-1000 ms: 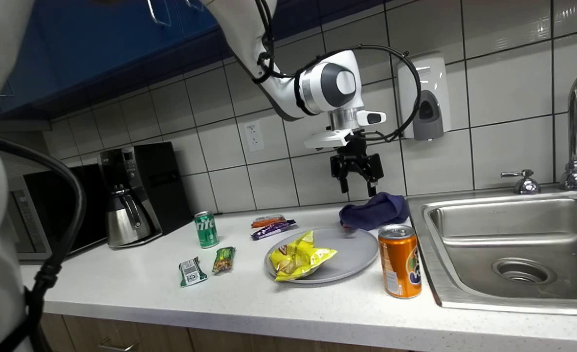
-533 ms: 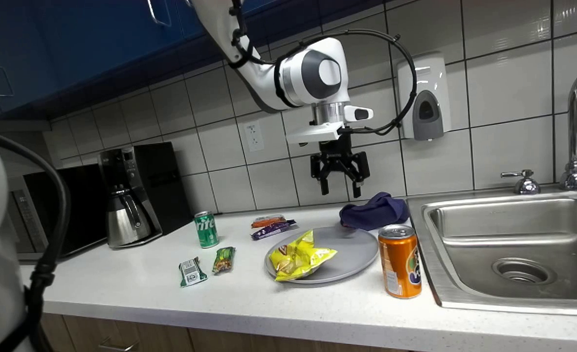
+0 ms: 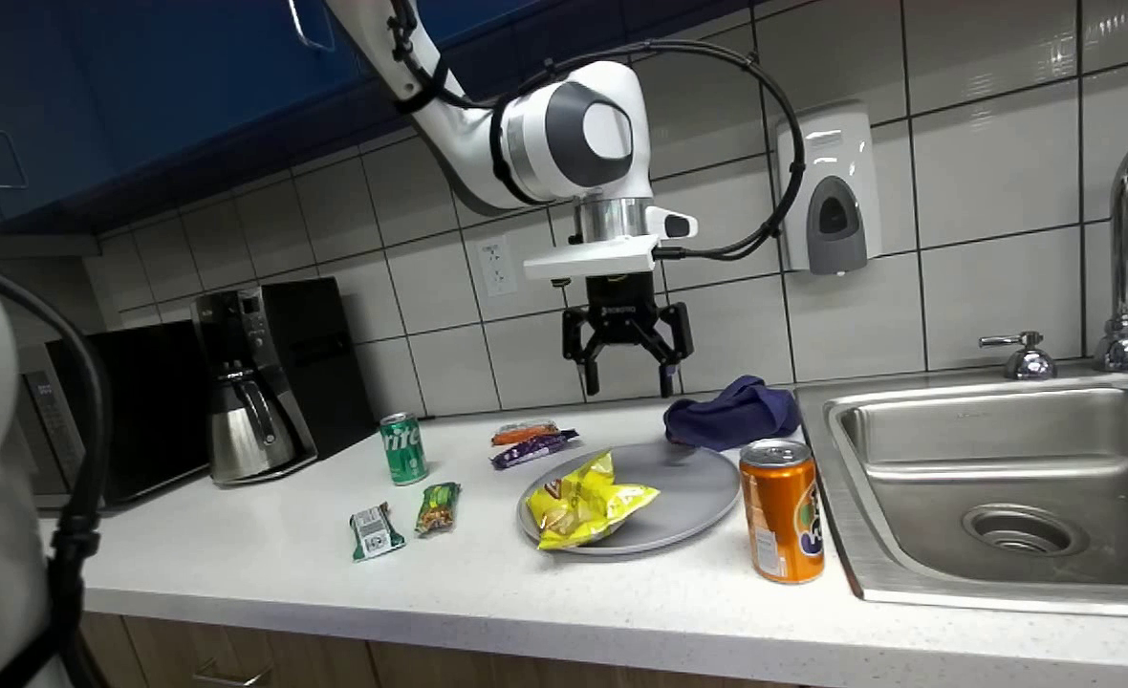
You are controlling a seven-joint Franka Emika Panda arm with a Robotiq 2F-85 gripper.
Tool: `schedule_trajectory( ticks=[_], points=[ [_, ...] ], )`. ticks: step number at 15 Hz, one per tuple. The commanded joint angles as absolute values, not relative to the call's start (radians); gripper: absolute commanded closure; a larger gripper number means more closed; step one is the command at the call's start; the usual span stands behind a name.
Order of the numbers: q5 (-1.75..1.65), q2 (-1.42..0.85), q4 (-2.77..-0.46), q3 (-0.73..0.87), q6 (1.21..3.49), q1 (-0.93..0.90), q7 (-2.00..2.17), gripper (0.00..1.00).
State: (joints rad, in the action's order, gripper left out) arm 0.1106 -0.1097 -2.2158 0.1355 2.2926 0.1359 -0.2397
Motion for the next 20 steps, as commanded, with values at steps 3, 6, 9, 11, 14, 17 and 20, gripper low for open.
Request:
schedule_trajectory(
  ticks=[3,6,9,11,14,17,20],
  points=[
    [0.081,-0.009,-2.331,0.125,2.292,0.142,-0.455,0.00],
    [0.055,0.027,-2.377,0.125,2.295,0.137,-0.585,0.00],
    [0.014,0.057,-2.416,0.127,2.299,0.128,-0.688,0.00],
    [-0.002,0.078,-2.440,0.128,2.297,0.122,-0.765,0.00],
    [-0.006,0.104,-2.474,0.129,2.292,0.108,-0.901,0.00],
    [-0.001,0.105,-2.498,0.128,2.291,0.091,-1.001,0.00],
    [0.011,0.068,-2.478,0.130,2.292,0.088,-0.981,0.00]
  ],
)
